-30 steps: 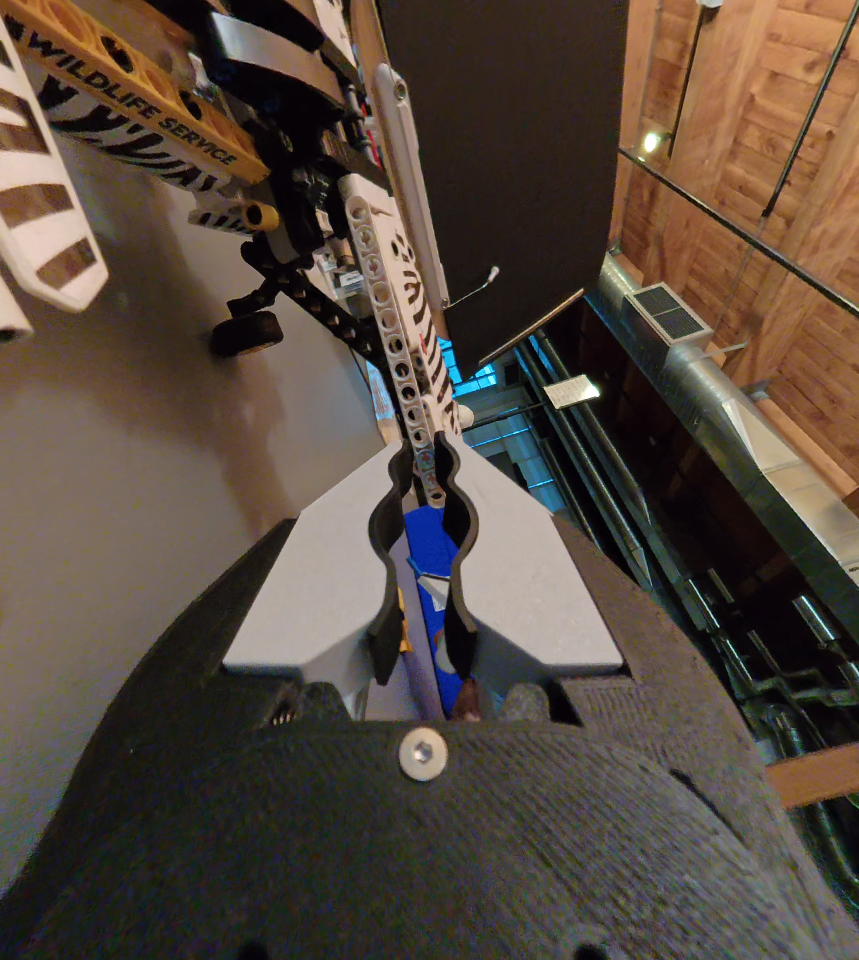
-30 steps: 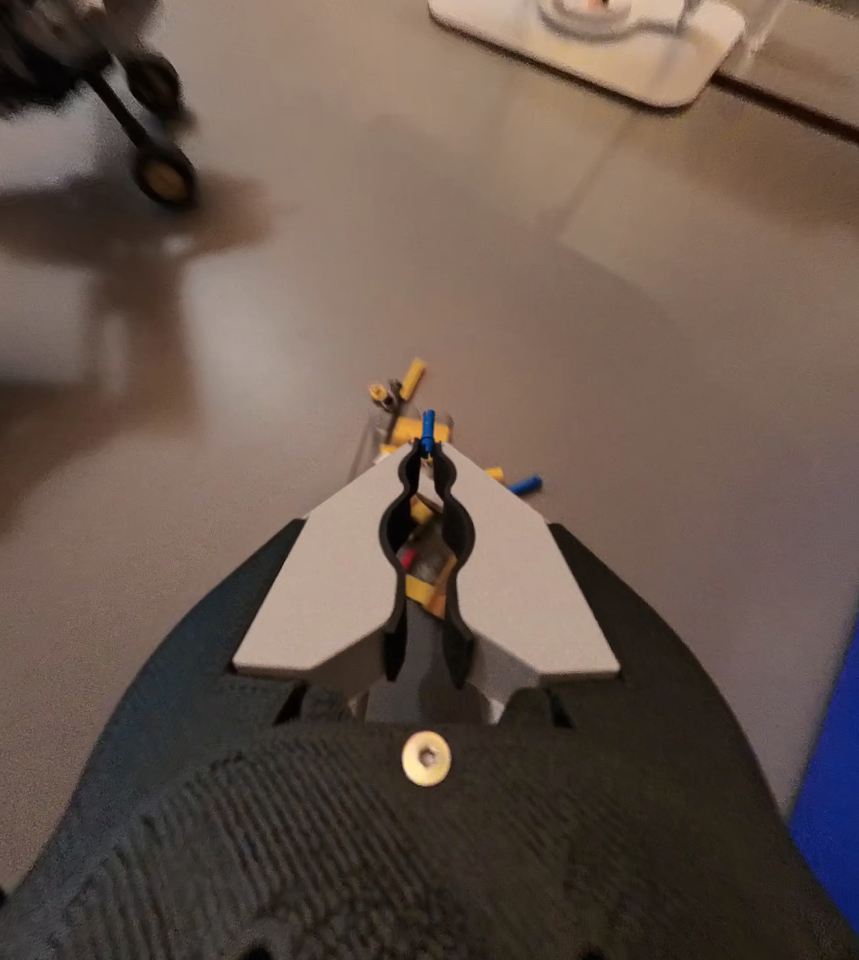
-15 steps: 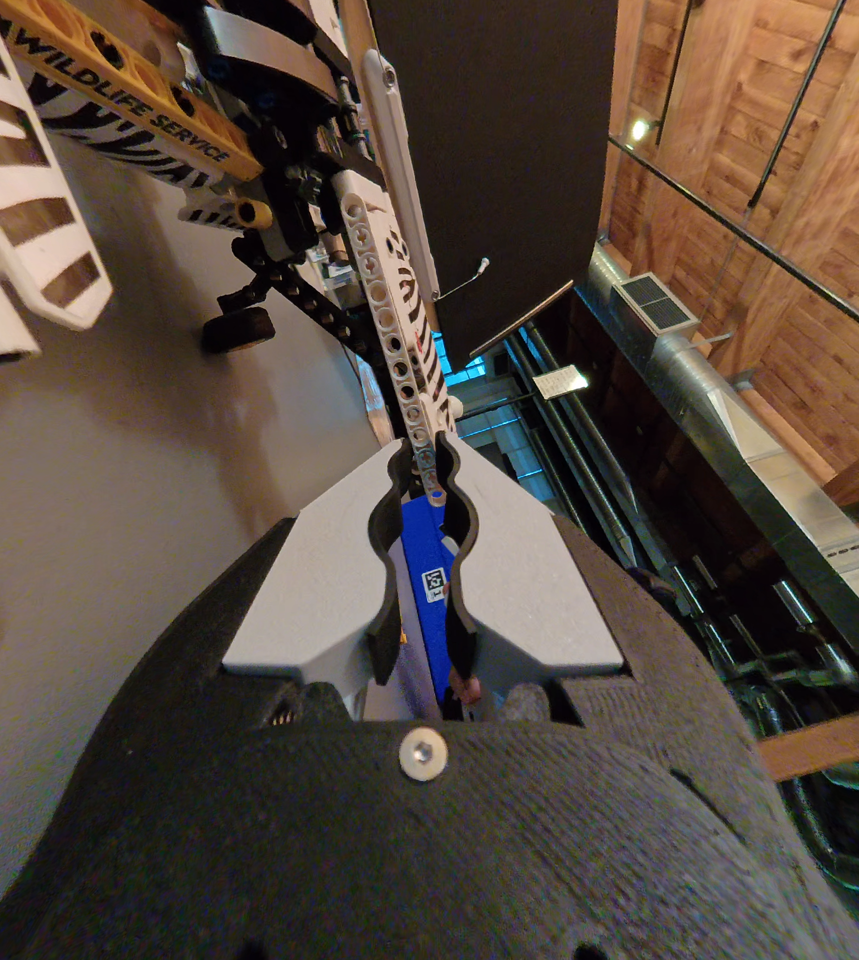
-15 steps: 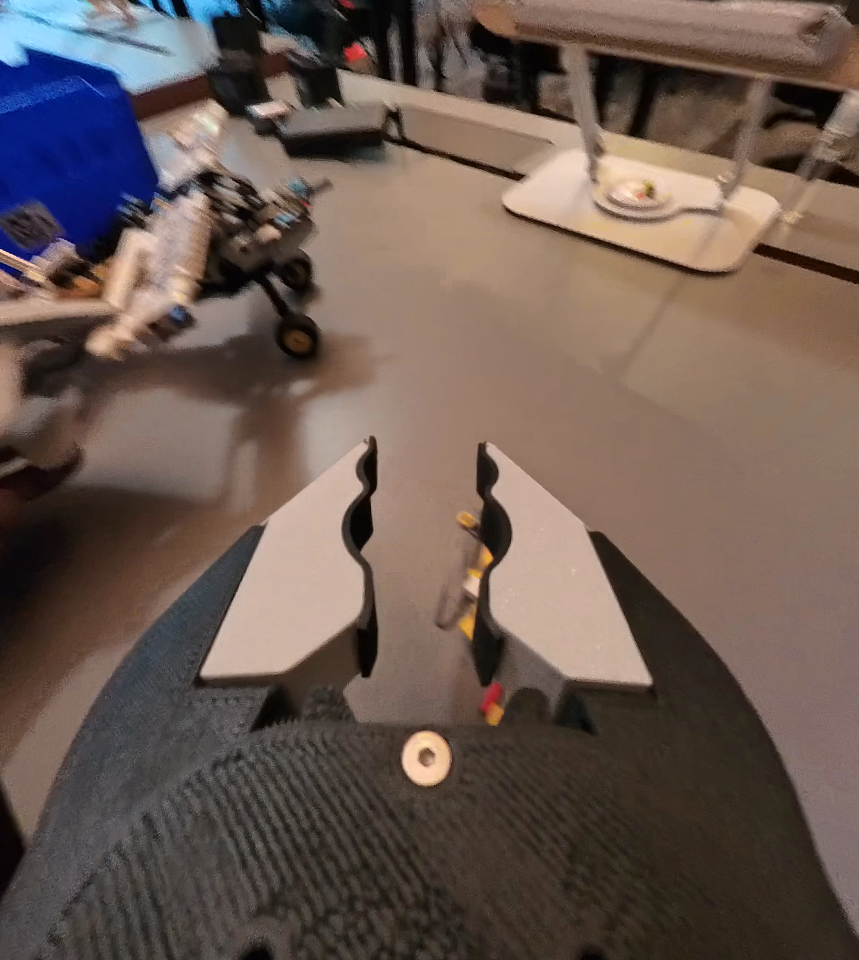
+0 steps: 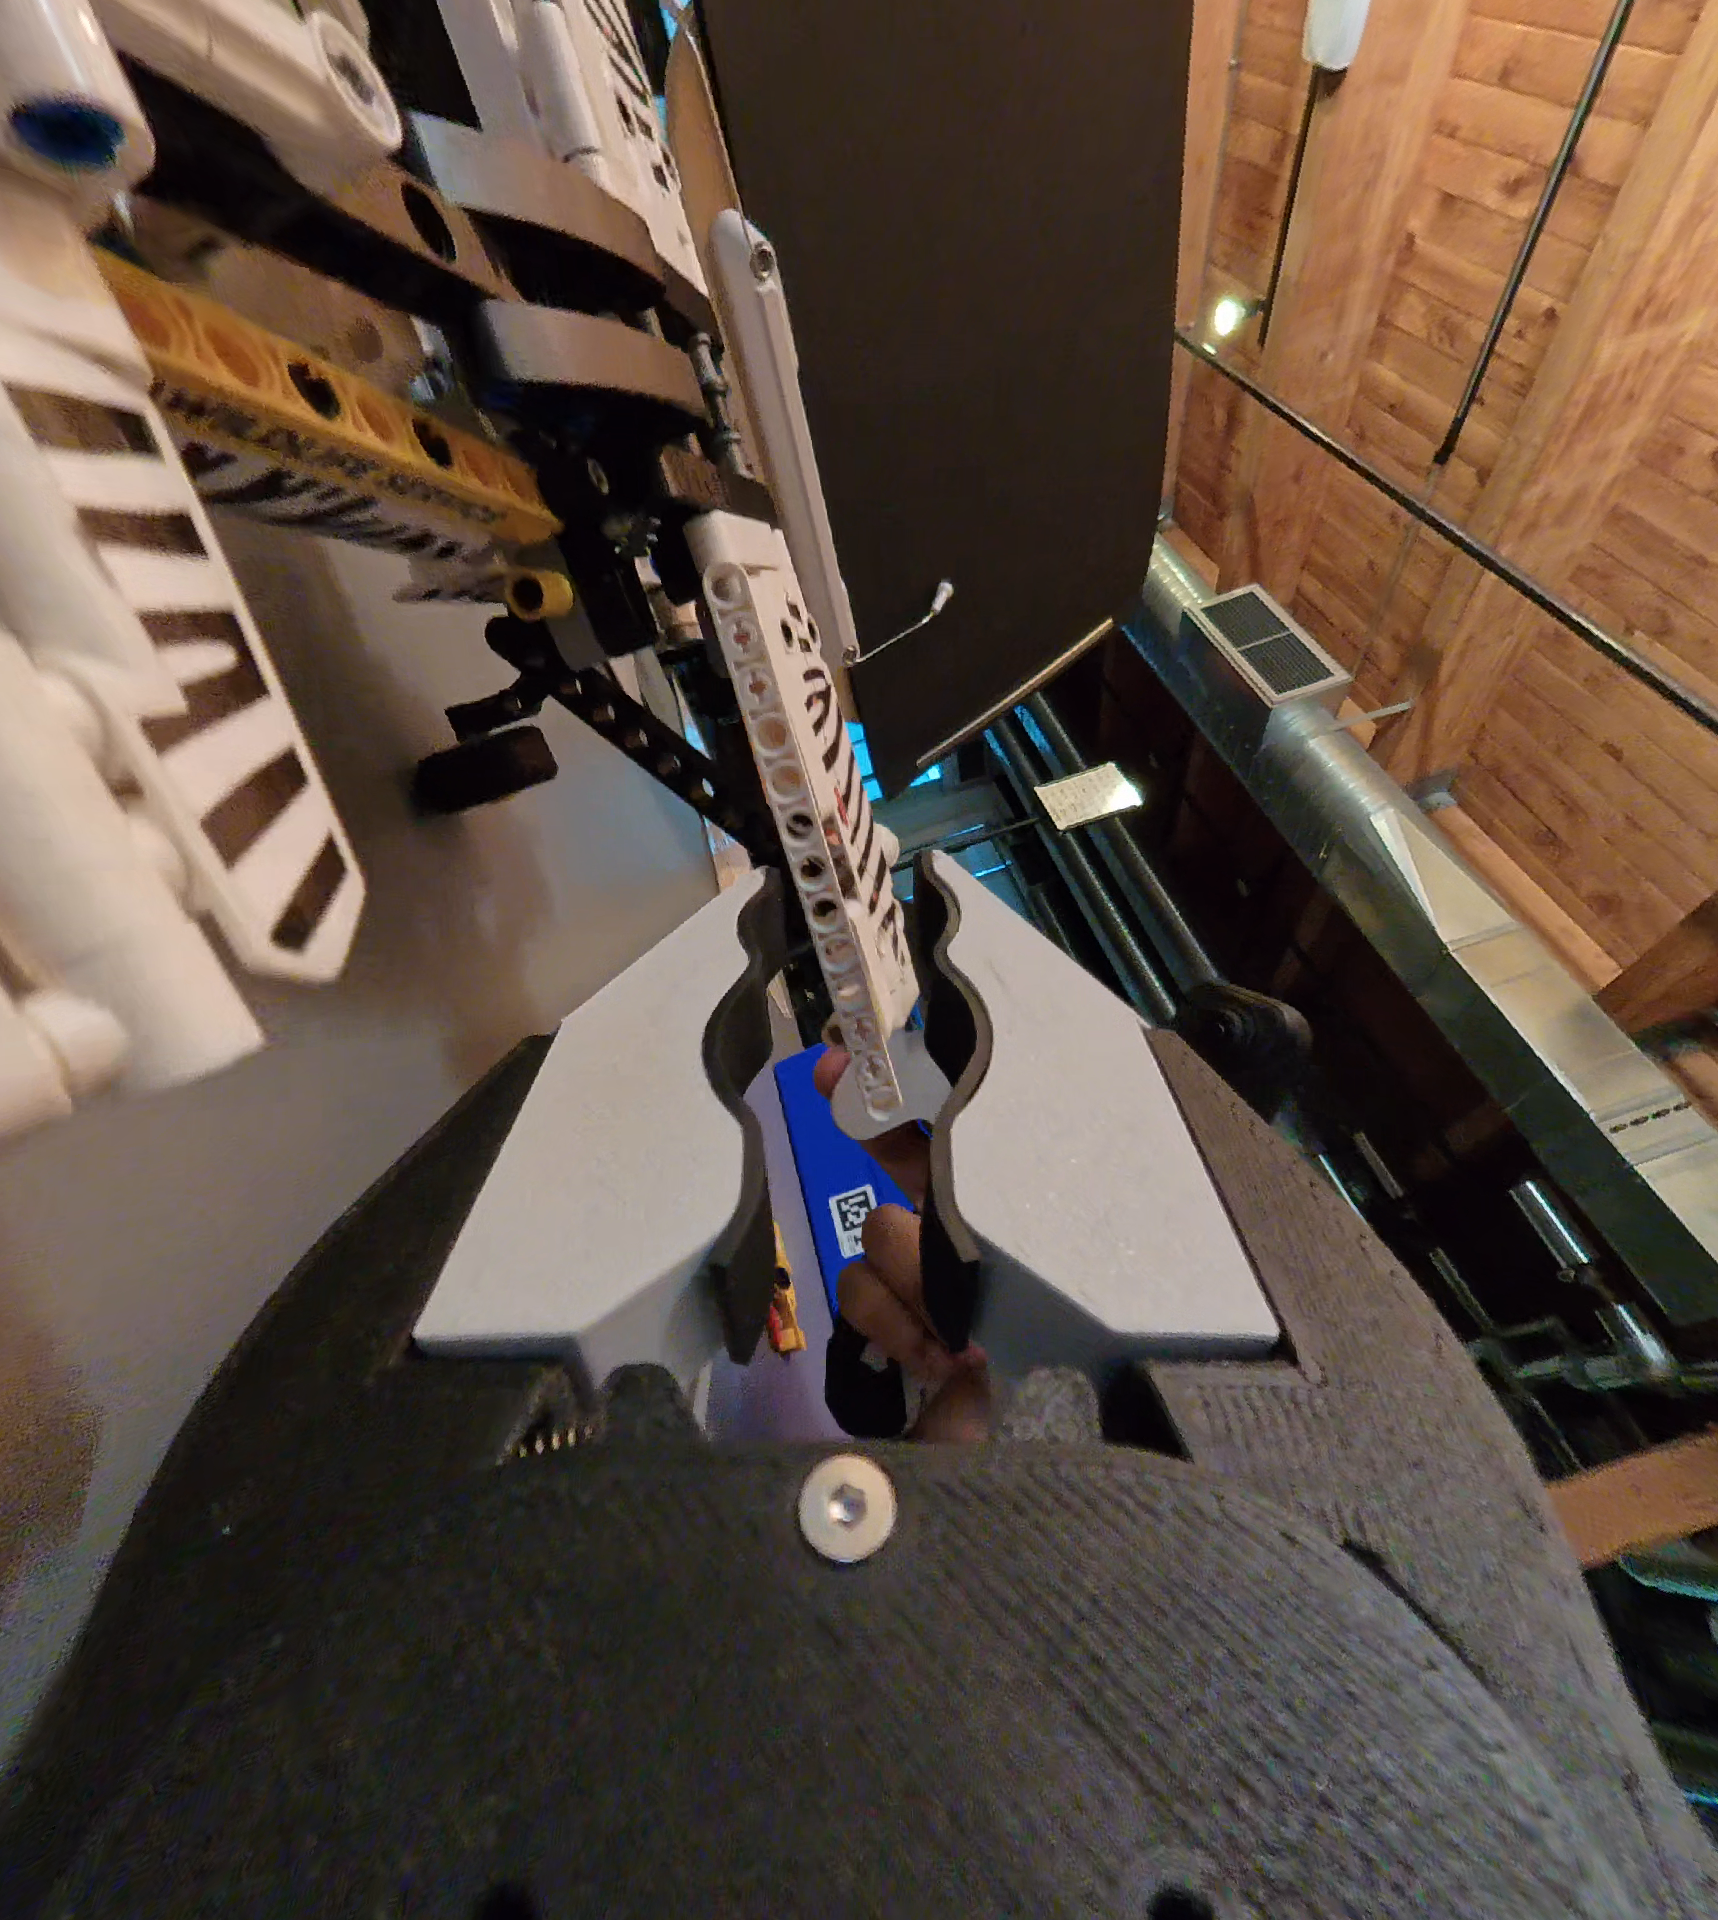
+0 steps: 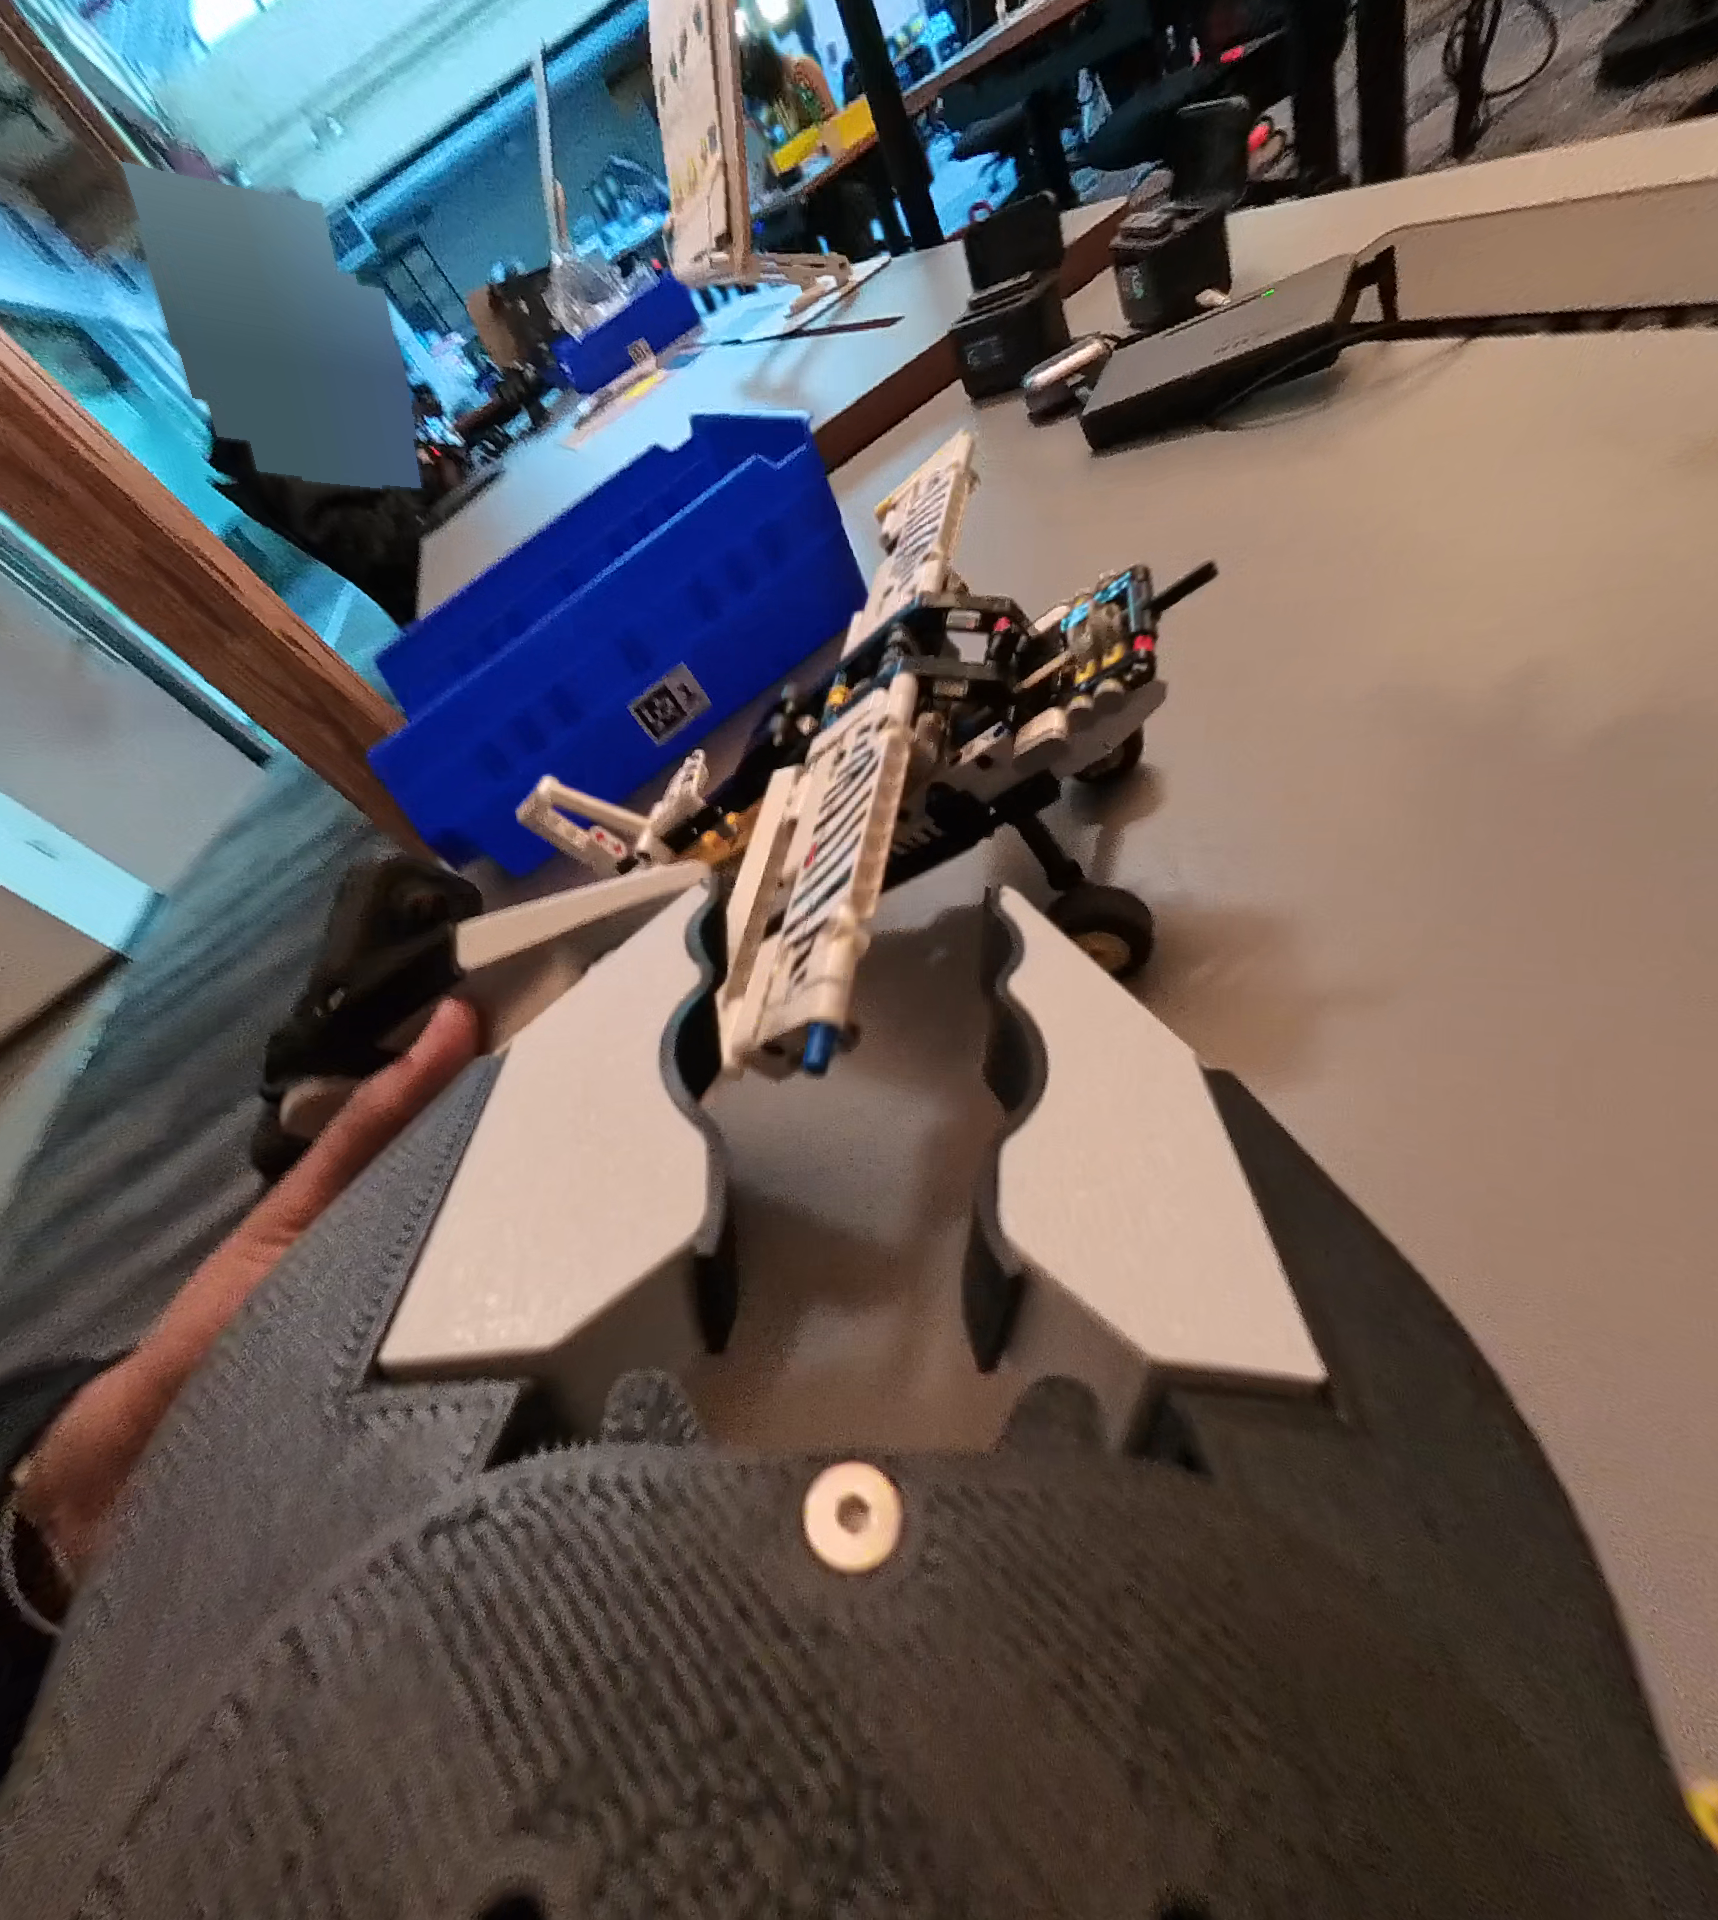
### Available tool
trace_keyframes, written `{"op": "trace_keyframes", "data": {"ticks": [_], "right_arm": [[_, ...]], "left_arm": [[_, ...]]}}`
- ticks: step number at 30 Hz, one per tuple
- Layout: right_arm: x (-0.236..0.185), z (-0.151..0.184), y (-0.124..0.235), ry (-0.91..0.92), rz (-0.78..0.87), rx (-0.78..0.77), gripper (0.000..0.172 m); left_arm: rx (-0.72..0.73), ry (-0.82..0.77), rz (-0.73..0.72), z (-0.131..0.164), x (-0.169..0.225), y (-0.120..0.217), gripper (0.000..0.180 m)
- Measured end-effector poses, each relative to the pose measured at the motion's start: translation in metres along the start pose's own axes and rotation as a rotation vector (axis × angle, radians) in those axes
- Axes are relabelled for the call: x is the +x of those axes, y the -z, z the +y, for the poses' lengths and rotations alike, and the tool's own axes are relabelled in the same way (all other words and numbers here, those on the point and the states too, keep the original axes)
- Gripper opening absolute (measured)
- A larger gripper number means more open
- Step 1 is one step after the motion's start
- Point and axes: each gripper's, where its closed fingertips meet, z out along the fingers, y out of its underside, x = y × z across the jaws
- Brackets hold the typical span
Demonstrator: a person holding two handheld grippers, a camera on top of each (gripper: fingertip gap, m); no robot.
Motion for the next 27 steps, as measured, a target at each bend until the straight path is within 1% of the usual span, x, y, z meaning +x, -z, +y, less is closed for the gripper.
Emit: {"op": "trace_keyframes", "data": {"ticks": [3,5,6,9,11,13,15,16,18,19,27], "right_arm": [[0.01,-0.007,-0.016,-0.096,-0.052,-0.002,0.047],[0.014,-0.005,-0.029,-0.17,-0.115,-0.054,0.049],[0.012,-0.004,-0.035,-0.218,-0.169,-0.088,0.05],[-0.006,0.0,-0.047,-0.391,-0.393,-0.188,0.051],[-0.017,-0.002,-0.05,-0.481,-0.511,-0.22,0.045],[-0.017,0.0,-0.053,-0.478,-0.513,-0.232,0.032],[-0.015,0.008,-0.057,-0.423,-0.472,-0.273,0.025],[-0.015,0.009,-0.058,-0.401,-0.457,-0.28,0.019],[-0.013,0.011,-0.059,-0.38,-0.421,-0.291,0.016],[-0.01,0.012,-0.06,-0.372,-0.395,-0.297,0.008],[-0.011,0.014,-0.061,-0.423,-0.399,-0.247,0.006]], "left_arm": [[0.013,-0.006,-0.025,-0.005,-0.006,-0.004,0.02],[0.017,-0.007,-0.03,-0.006,-0.009,-0.006,0.015],[0.019,-0.007,-0.032,-0.006,-0.01,-0.006,0.013],[0.035,-0.003,-0.023,-0.011,-0.012,-0.006,0.017],[0.045,-0.004,-0.02,-0.016,-0.013,-0.007,0.018],[0.054,-0.011,-0.024,-0.021,-0.015,-0.008,0.018],[0.043,-0.017,-0.002,-0.022,-0.012,-0.01,0.008],[0.032,-0.024,-0.012,-0.021,-0.013,-0.011,0.008],[0.028,-0.043,-0.018,-0.022,-0.013,-0.011,0.006],[0.02,-0.041,-0.019,-0.021,-0.014,-0.011,0.006],[-0.013,-0.033,-0.001,-0.017,-0.016,-0.009,0.006]]}}
